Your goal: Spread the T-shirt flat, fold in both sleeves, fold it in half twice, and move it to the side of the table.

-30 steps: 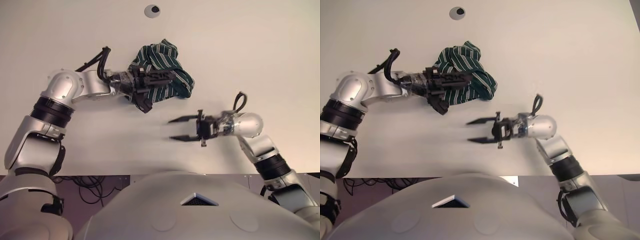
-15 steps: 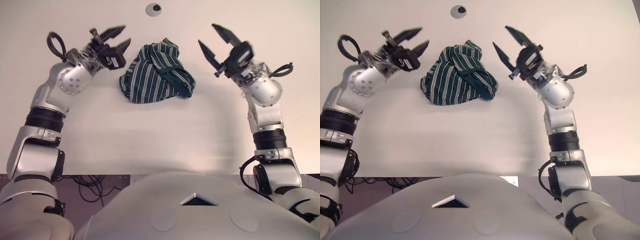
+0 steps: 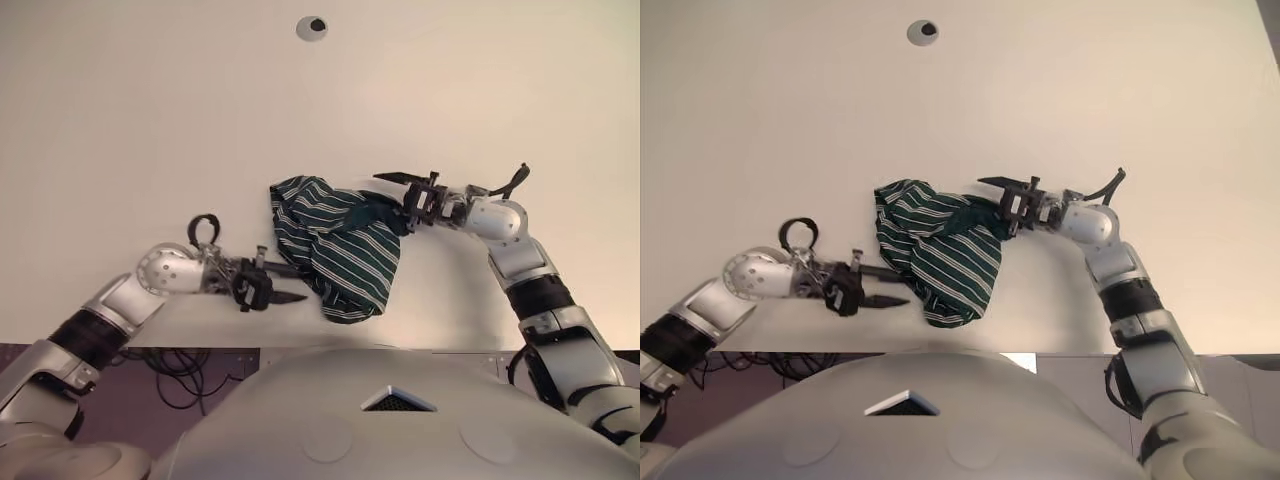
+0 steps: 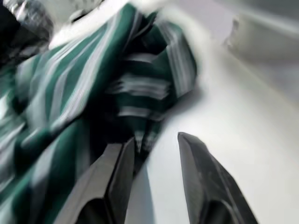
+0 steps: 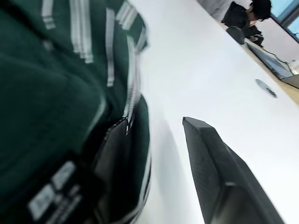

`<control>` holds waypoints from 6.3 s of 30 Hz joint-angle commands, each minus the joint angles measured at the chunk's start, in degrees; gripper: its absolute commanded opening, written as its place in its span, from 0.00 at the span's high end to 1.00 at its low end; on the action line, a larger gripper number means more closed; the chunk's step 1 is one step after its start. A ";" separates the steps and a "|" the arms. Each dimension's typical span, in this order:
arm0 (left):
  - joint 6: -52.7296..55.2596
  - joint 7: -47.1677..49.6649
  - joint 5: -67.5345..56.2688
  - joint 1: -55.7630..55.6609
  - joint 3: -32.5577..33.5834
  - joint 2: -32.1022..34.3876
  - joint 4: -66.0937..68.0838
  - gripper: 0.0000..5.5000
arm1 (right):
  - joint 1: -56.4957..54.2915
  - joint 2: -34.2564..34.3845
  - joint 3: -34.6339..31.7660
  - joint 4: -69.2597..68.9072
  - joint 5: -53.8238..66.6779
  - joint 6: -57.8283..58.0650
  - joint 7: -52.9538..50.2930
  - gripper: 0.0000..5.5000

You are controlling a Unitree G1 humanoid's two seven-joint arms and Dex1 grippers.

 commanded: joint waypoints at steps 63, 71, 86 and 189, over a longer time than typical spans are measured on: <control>6.62 -4.17 9.28 -6.48 14.74 -16.41 2.92 1.00 | 3.32 -2.52 -5.76 -8.39 -0.04 2.61 -1.21 0.61; 5.69 -2.86 3.91 -7.87 17.15 -18.54 1.11 1.00 | 2.93 -2.35 -6.44 -8.22 0.36 2.14 -2.00 0.61; 14.59 0.68 -5.59 -7.87 25.21 -21.97 -6.63 1.00 | 2.75 -1.59 -14.94 -13.67 10.99 1.52 -3.82 0.61; 20.14 -20.57 -27.01 -6.54 43.22 -23.32 -20.65 1.00 | -13.60 -1.53 0.38 -2.19 -24.97 -19.29 -20.10 0.99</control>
